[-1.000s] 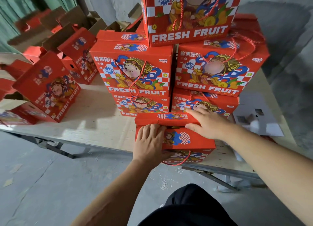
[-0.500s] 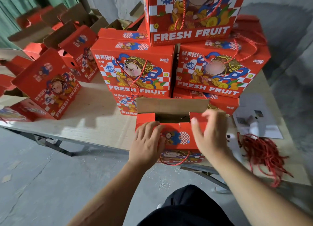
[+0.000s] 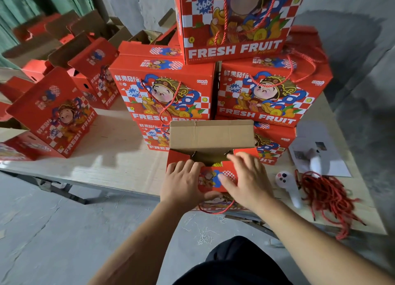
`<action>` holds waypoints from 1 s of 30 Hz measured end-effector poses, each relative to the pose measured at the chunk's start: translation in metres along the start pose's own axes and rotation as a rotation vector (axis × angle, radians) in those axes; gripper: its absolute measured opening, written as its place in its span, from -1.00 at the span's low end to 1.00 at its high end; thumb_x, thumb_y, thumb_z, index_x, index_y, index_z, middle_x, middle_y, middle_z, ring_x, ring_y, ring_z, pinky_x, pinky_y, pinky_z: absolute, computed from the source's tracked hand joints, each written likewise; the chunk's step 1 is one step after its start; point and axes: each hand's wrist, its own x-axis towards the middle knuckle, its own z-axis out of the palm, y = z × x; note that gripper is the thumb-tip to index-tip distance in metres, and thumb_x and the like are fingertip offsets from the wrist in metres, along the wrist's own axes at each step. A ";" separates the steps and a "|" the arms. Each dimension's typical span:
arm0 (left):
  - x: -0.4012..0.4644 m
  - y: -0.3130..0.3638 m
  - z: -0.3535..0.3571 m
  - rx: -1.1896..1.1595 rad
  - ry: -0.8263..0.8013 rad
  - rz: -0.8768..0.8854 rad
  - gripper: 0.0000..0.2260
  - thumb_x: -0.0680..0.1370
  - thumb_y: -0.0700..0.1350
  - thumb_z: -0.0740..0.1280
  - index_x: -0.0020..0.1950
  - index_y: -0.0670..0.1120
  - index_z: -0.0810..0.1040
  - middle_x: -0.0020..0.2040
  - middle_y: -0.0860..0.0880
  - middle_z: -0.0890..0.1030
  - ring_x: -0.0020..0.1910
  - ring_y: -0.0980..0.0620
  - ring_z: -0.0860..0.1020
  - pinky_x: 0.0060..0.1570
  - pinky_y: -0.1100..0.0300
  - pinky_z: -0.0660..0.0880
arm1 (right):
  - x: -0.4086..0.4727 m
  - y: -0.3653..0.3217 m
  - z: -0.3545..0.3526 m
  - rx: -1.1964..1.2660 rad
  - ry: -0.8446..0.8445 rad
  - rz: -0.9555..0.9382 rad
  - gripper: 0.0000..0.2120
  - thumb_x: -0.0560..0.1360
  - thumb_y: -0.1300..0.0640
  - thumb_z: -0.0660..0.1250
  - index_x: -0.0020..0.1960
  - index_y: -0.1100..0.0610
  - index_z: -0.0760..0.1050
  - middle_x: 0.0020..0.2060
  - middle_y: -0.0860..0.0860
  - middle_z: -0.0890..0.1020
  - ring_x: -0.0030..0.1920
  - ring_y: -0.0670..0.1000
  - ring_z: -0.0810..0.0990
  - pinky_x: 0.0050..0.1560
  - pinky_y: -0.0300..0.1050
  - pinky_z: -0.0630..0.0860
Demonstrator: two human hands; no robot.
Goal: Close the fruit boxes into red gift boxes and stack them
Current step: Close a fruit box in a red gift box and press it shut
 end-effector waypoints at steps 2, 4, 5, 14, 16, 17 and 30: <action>-0.003 0.001 -0.001 -0.008 0.046 0.006 -0.14 0.35 0.71 0.08 0.26 0.05 0.51 0.10 0.08 0.57 0.05 -0.03 0.53 0.17 0.00 0.41 | 0.019 0.003 -0.014 0.362 0.085 0.220 -0.26 0.55 -0.30 0.22 0.62 0.02 0.22 0.52 0.05 0.34 0.50 0.09 0.29 0.47 0.11 0.30; -0.007 0.004 0.001 -0.031 0.087 0.009 -0.12 0.36 0.69 0.12 0.34 0.03 0.47 0.21 0.05 0.56 0.16 -0.04 0.52 0.28 -0.02 0.37 | 0.045 0.010 -0.034 0.626 0.086 0.471 -0.19 0.58 -0.29 0.26 0.68 -0.07 -0.02 0.63 0.02 0.20 0.60 0.11 0.19 0.54 0.25 0.21; -0.008 0.004 0.002 -0.043 0.115 0.016 -0.11 0.36 0.68 0.15 0.37 0.02 0.44 0.27 0.03 0.54 0.23 -0.06 0.51 0.35 -0.04 0.33 | 0.055 0.014 -0.041 0.720 0.039 0.558 -0.18 0.60 -0.29 0.26 0.68 -0.12 -0.10 0.65 0.00 0.17 0.61 0.12 0.18 0.54 0.28 0.20; -0.031 0.006 -0.001 -0.127 0.240 0.063 -0.21 0.51 0.45 0.23 0.61 0.06 0.18 0.40 -0.07 0.37 0.36 -0.13 0.35 0.31 -0.19 0.45 | 0.055 0.026 -0.054 0.974 0.062 0.551 -0.50 0.58 -0.43 0.06 0.18 -0.23 0.67 0.16 -0.23 0.65 0.14 -0.17 0.60 0.00 -0.14 0.51; -0.032 0.001 -0.007 -0.174 0.216 -0.103 -0.22 0.52 0.48 0.21 0.62 0.07 0.22 0.44 -0.03 0.37 0.40 -0.12 0.32 0.37 -0.13 0.29 | 0.045 0.029 -0.054 0.796 0.047 0.376 -0.63 0.60 -0.35 0.17 0.10 -0.23 0.70 0.04 -0.40 0.62 0.11 -0.30 0.58 -0.04 -0.30 0.47; -0.030 -0.001 -0.010 -0.205 0.204 -0.245 -0.22 0.52 0.49 0.18 0.61 0.07 0.24 0.47 0.00 0.36 0.43 -0.12 0.30 0.40 -0.10 0.20 | 0.042 0.031 -0.052 0.687 0.061 0.307 -0.73 0.63 -0.22 0.26 0.14 -0.21 0.69 0.05 -0.39 0.60 0.13 -0.29 0.57 -0.04 -0.39 0.44; -0.044 -0.014 -0.033 -0.645 0.432 -0.275 -0.61 0.48 0.09 0.48 0.24 0.08 0.45 0.14 0.20 0.42 0.15 0.17 0.43 0.19 0.30 0.38 | 0.042 0.042 -0.054 0.539 -0.341 0.259 -0.44 0.61 -0.25 0.27 0.56 -0.08 0.40 0.60 -0.13 0.29 0.56 -0.05 0.27 0.54 0.13 0.32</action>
